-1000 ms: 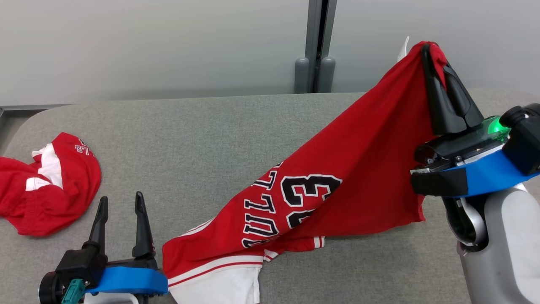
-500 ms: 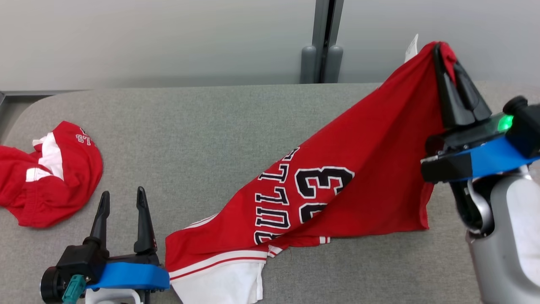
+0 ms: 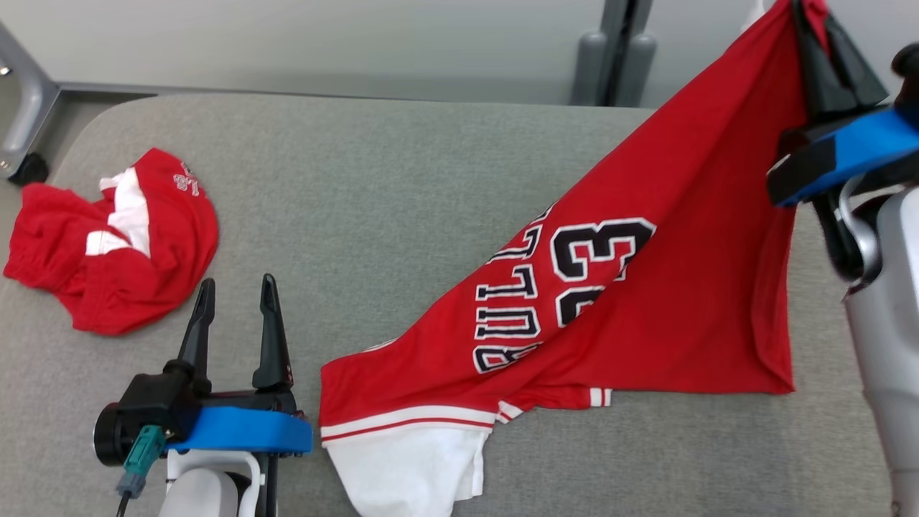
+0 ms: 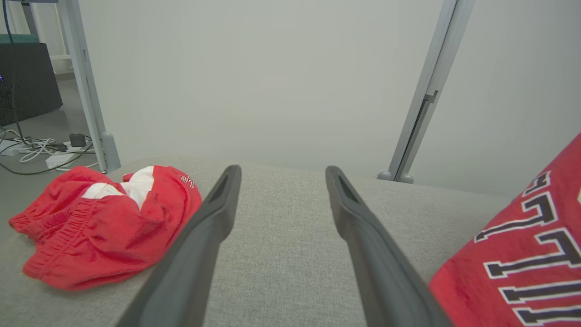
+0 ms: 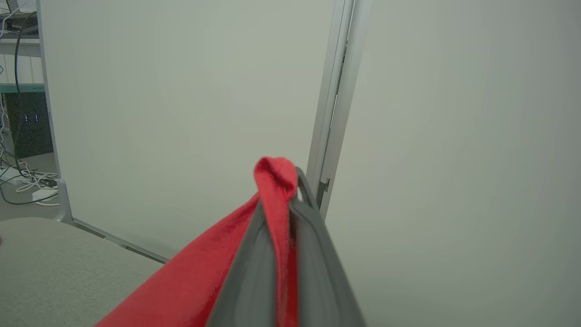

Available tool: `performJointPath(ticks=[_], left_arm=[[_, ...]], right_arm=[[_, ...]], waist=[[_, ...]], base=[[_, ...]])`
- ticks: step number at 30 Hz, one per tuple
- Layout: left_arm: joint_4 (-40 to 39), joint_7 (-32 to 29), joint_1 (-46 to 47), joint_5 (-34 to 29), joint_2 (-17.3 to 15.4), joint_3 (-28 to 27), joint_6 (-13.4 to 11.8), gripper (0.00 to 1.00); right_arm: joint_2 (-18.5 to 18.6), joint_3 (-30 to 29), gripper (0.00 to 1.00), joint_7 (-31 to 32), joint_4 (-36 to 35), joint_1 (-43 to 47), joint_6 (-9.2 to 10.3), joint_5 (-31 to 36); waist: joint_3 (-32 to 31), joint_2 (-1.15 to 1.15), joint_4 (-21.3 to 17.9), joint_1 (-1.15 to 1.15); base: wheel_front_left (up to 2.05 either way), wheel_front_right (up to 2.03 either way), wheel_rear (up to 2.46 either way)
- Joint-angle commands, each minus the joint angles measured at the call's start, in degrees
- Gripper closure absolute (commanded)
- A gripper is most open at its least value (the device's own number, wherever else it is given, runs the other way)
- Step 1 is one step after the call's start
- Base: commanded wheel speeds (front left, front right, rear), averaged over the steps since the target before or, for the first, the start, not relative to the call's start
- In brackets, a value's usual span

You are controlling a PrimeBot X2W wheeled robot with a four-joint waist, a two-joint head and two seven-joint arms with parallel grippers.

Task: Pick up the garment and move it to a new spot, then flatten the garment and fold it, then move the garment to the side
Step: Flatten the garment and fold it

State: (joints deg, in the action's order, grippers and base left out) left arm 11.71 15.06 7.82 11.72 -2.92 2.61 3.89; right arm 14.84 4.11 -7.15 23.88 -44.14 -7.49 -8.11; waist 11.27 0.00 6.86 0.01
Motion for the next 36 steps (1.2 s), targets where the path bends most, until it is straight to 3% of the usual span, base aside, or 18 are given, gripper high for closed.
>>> performJointPath(ticks=[1, 14, 15, 16, 17, 22, 28, 36], left_arm=[[0.1, 0.2, 1.5, 0.4, 0.1, 0.6, -0.2, 0.00], [0.4, 0.2, 4.9, 2.1, 0.1, 2.8, -0.5, 0.00], [0.4, 0.2, 5.1, 2.2, 0.1, 2.9, -0.5, 0.00], [0.4, 0.2, 5.1, 2.2, 0.1, 2.9, -0.5, 0.00], [0.4, 0.2, 5.3, 2.3, 0.1, 3.0, -0.6, 0.00], [0.5, 0.2, 5.6, 2.3, 0.1, 2.9, -0.9, 0.00], [0.7, 0.2, 4.0, 1.0, 0.1, 1.1, -0.9, 0.00], [0.8, 0.2, -0.2, -1.5, -0.4, -3.1, -0.1, 0.00]], right_arm=[[1.0, -0.4, 1.00, -0.6, 2.8, -2.7, -0.01, 0.6], [3.6, -0.9, 1.00, -3.1, 27.2, -17.9, -0.01, 6.8], [3.5, -1.1, 0.66, -3.3, 29.0, -18.5, -0.01, 7.3], [3.5, -1.1, 0.66, -3.3, 29.0, -18.5, -0.01, 7.3], [3.3, -1.5, 0.00, -3.6, 30.7, -19.0, -0.01, 7.7], [2.8, -2.2, 0.00, -5.9, 36.3, -19.9, -0.01, 9.2], [1.5, -2.4, 0.00, -7.9, 37.1, -16.5, -0.01, 8.4], [-1.7, -1.3, 0.00, -8.1, 24.2, -3.5, -0.01, 3.7]], waist=[[2.0, 0.00, 2.2, -0.01], [7.4, 0.00, 7.0, -0.01], [7.6, 0.00, 7.1, -0.01], [7.6, 0.00, 7.1, -0.01], [7.7, 0.00, 7.2, -0.01], [7.8, 0.00, 6.8, -0.01], [5.3, 0.00, 3.9, -0.01], [-1.3, 0.00, -2.0, -0.01]], base=[[0.00, 0.00, 0.00], [0.00, 0.00, 0.00], [0.00, 0.00, 0.00], [0.00, 0.00, 0.00], [0.00, 0.00, 0.00], [0.00, 0.00, 0.00], [0.00, 0.00, 0.00], [0.00, 0.00, 0.00]])
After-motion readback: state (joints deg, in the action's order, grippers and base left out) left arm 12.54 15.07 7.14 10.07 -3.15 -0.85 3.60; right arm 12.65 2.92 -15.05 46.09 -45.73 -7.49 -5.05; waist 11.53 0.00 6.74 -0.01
